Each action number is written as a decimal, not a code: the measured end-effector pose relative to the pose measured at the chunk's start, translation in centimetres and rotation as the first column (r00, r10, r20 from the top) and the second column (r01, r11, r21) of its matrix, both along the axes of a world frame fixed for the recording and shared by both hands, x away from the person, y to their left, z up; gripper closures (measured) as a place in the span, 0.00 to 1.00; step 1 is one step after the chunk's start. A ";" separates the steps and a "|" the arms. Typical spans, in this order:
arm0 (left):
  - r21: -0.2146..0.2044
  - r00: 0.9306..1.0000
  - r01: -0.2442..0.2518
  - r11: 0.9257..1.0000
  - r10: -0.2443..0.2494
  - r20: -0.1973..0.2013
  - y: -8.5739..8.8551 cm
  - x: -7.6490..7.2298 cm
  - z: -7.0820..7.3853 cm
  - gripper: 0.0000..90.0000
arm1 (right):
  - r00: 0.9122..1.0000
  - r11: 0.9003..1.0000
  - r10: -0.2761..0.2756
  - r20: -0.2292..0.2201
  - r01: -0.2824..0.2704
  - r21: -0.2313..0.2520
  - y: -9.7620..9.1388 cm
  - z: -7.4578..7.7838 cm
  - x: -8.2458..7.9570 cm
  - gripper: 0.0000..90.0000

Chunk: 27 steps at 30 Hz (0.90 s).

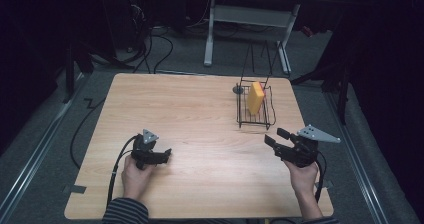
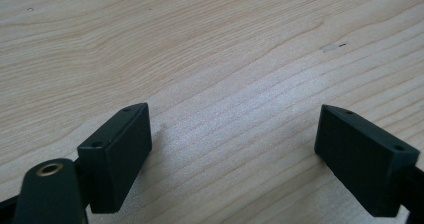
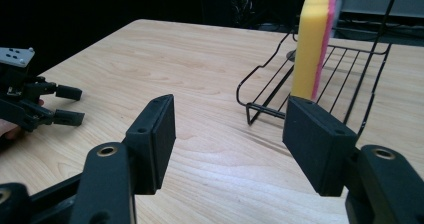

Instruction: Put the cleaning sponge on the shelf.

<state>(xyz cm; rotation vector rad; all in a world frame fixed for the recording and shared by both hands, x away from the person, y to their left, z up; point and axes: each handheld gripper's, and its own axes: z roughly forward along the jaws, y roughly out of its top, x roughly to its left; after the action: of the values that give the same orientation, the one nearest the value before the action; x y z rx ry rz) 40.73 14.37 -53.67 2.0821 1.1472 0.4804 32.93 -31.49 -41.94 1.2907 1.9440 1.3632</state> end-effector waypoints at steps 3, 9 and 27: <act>0.000 1.000 0.000 1.000 0.000 0.000 0.0 0.0 0.0 0.17 | 1.000 1.000 0.005 -0.006 -0.005 0.002 0.3 -0.5 0.1 0.43; 0.000 1.000 0.000 1.000 0.000 0.000 0.0 0.0 0.0 0.17 | 1.000 1.000 0.014 -0.017 -0.014 0.007 0.9 -1.2 0.3 0.43; 0.000 1.000 0.000 1.000 0.000 0.000 0.0 0.0 0.0 0.17 | 0.998 1.000 0.020 -0.058 -0.020 0.002 1.9 -3.6 0.9 0.43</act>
<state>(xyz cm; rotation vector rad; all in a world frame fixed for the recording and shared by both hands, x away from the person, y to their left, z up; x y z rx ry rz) 40.72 14.37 -53.67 2.0819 1.1468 0.4805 33.88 -29.61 -45.56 1.3294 1.9999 1.3509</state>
